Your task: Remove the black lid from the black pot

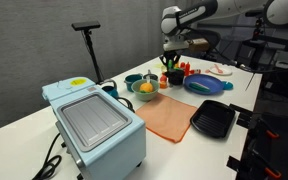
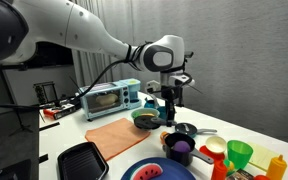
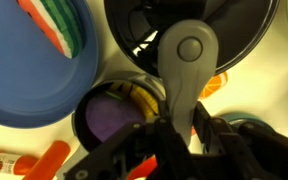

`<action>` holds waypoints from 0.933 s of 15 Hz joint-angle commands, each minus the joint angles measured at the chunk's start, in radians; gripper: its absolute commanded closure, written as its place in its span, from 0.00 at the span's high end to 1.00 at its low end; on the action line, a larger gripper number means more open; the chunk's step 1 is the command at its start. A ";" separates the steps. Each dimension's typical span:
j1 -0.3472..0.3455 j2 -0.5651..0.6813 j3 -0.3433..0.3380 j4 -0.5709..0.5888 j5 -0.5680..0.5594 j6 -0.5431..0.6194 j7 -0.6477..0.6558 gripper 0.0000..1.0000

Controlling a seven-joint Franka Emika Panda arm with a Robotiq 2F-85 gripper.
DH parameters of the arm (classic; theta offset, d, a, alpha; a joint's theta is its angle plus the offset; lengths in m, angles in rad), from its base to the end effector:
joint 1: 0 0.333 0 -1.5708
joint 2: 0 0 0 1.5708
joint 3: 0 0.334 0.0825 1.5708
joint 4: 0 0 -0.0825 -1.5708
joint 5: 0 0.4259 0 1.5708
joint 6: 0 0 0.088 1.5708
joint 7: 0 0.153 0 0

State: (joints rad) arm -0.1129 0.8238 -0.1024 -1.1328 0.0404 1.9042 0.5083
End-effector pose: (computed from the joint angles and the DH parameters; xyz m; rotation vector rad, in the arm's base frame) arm 0.7933 -0.1473 0.2602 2.9048 -1.0718 -0.0659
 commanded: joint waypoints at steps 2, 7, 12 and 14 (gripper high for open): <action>0.069 -0.037 -0.008 -0.088 -0.014 0.040 -0.027 0.07; 0.132 -0.044 -0.024 -0.130 0.029 0.082 0.214 0.07; 0.183 -0.129 -0.038 -0.252 -0.013 0.069 0.388 0.07; 0.199 -0.170 -0.037 -0.315 -0.036 0.085 0.395 0.07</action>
State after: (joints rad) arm 0.0562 0.7617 -0.1242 -1.3057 0.0339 1.9659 0.8734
